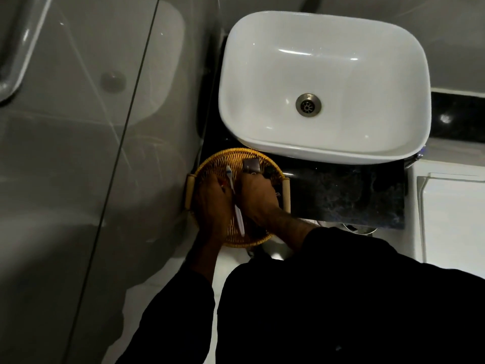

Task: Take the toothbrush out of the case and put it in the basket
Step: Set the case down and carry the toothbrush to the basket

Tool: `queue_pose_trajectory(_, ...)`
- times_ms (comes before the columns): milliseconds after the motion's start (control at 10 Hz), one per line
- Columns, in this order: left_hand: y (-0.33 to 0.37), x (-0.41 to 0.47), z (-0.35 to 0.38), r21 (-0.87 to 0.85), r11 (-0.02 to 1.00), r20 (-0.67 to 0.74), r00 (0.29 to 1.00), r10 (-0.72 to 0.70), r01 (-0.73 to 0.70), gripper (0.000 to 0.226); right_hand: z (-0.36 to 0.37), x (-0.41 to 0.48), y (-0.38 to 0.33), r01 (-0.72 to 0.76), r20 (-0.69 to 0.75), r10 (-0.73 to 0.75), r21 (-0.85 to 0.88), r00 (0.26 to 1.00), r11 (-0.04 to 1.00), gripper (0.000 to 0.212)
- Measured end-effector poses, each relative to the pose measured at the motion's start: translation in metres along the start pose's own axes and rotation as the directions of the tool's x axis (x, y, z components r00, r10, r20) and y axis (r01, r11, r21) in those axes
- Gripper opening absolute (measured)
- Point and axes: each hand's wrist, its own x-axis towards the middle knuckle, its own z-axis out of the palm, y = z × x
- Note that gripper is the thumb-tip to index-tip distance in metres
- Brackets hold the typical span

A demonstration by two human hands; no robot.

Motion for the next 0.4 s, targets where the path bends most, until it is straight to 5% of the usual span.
queue_pose_trajectory(400, -0.010, -0.007, 0.000, 0.078, 0.995, -0.007, 0.998, 0.063, -0.062, 0.034, -0.001, -0.025, 0.019, 0.024, -0.053, -0.013, 0.210, 0.998, 0.977, 0.009)
